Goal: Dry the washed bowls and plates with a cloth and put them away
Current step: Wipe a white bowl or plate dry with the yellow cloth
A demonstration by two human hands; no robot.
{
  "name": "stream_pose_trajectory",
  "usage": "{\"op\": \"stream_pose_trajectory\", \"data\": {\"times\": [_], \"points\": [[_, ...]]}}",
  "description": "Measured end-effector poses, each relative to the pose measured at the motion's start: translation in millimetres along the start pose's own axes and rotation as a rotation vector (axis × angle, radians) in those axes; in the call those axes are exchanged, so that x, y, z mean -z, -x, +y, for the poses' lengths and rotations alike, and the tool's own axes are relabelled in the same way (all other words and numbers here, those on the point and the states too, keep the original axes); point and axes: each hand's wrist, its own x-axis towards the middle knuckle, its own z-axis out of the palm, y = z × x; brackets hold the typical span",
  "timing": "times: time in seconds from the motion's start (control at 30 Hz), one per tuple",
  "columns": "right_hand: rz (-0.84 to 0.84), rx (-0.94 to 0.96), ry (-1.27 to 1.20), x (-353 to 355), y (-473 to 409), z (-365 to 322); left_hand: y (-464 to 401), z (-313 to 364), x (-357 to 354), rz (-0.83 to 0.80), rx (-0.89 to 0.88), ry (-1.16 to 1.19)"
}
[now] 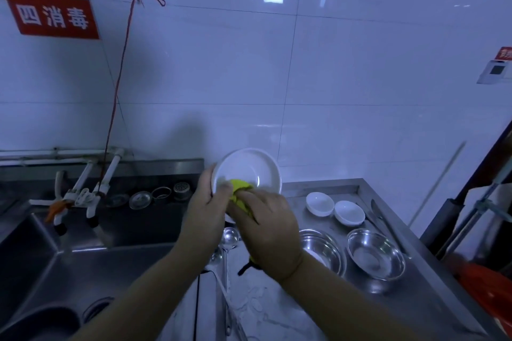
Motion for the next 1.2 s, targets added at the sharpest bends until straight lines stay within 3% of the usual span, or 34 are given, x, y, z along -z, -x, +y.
{"op": "stream_pose_trajectory", "data": {"times": [0.1, 0.2, 0.27, 0.33, 0.43, 0.53, 0.63, 0.73, 0.87, 0.93, 1.07, 1.2], "points": [[0.012, 0.074, -0.045, 0, 6, -5, -3, 6, 7, -0.056, -0.082, -0.026], [-0.097, 0.38, -0.037, 17, 4, 26, -5, 9, 20, -0.202, -0.116, -0.224], [-0.171, 0.558, -0.032, 24, -1, 45, -10, 15, 27, -0.326, -0.061, -0.322], [-0.191, 0.599, -0.029, 25, -4, 49, -17, 23, 32, -0.414, 0.01, -0.369], [-0.137, 0.454, 0.031, 23, -4, 34, -15, 25, 28, -0.247, 0.036, -0.212], [-0.032, 0.151, 0.036, 18, -4, 8, 5, 5, 8, -0.021, 0.005, -0.007], [0.016, 0.009, -0.029, 12, -2, -11, 16, -3, -3, 0.01, -0.089, 0.083], [-0.031, 0.157, -0.03, 19, 4, 3, 11, 2, 5, -0.083, -0.119, 0.006], [-0.2, 0.53, -0.019, 34, 8, 42, -6, 15, 24, -0.384, -0.016, -0.379], [-0.23, 0.542, -0.013, 34, 9, 44, -13, 21, 27, -0.43, 0.056, -0.433], [-0.187, 0.246, 0.032, 28, 10, 18, 4, 3, 12, -0.096, 0.065, -0.185], [-0.169, -0.043, -0.059, 22, 9, -14, 20, -14, -2, 0.011, -0.024, 0.0]]}}
